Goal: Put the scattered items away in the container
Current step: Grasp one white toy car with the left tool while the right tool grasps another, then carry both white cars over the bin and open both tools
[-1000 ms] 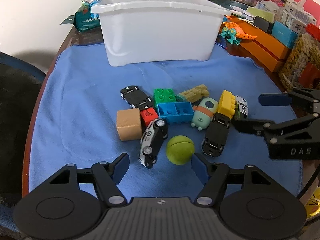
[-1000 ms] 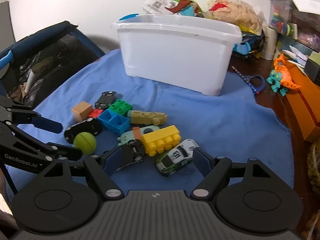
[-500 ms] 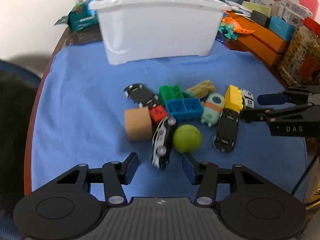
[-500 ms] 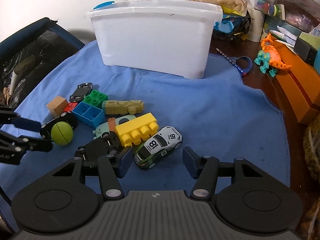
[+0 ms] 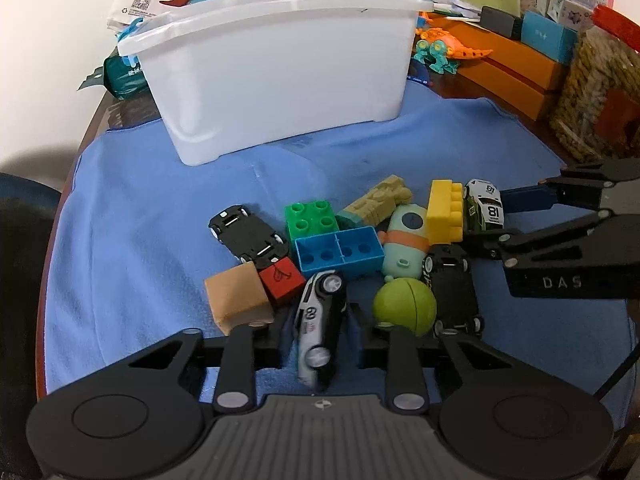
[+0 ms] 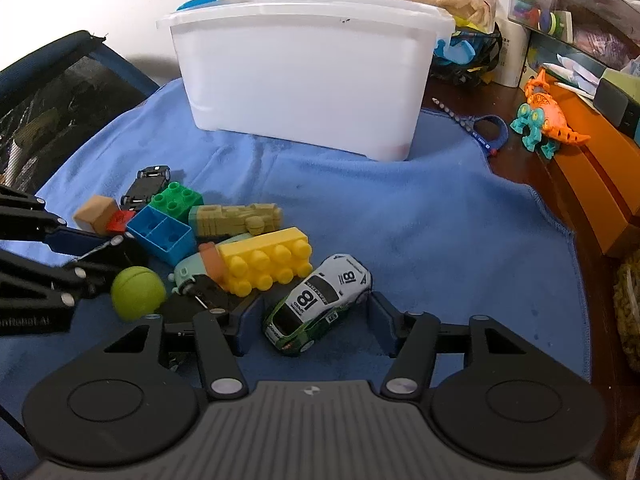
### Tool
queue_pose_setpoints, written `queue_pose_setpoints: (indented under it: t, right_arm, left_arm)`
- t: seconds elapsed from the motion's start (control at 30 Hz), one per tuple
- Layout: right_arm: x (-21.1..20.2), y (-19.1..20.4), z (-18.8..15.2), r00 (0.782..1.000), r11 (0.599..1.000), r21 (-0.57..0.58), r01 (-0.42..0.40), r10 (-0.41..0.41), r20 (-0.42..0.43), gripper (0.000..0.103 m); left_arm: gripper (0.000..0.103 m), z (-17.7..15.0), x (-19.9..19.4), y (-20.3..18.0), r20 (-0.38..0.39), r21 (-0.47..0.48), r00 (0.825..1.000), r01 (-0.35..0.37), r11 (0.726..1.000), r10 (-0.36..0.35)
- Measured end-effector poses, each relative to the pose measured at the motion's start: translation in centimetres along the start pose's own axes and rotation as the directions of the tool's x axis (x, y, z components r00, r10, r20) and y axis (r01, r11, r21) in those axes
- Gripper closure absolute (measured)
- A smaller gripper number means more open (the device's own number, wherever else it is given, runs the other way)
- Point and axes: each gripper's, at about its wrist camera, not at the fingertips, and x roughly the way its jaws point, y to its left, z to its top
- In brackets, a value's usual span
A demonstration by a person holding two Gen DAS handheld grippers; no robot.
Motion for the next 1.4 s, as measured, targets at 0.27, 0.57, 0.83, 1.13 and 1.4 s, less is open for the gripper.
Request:
queue_pose_setpoints:
  t: [0.27, 0.57, 0.83, 1.13, 1.4]
  right_arm:
    - [-1.2, 0.0, 0.5, 0.999, 1.000, 0.001, -0.019, 0.019, 0.027, 0.053]
    - [-5.0, -0.4, 3.4, 0.990, 1.000, 0.002, -0.031, 0.030, 0.136, 0.053]
    - [-5.8, -0.9, 10.0, 0.964, 0.999, 0.021, -0.041, 0.034, 0.263, 0.053]
    - [-2.6, -1.7, 17.2, 0.943, 1.000, 0.019, -0.009, 0.002, 0.333, 0.053]
    - [2.8, -3.1, 20.0, 0.972, 0.997, 0.066, 0.036, -0.051, 0.231, 0.052]
  left_arm:
    - [0.080, 0.5, -1.5, 0.3, 0.013, -0.032, 1.000, 0.009, 0.999, -0.009]
    - [0.080, 3.9, -6.4, 1.5, 0.128, -0.065, 0.992, 0.004, 0.998, 0.004]
    - [0.079, 11.3, -8.1, 3.8, 0.276, -0.056, 0.959, -0.055, 0.997, 0.069]
    - [0.079, 18.9, -3.3, 5.7, 0.279, -0.058, 0.954, -0.092, 0.994, 0.105]
    - [0.079, 21.7, 2.0, 6.8, 0.213, -0.023, 0.975, -0.058, 0.998, 0.062]
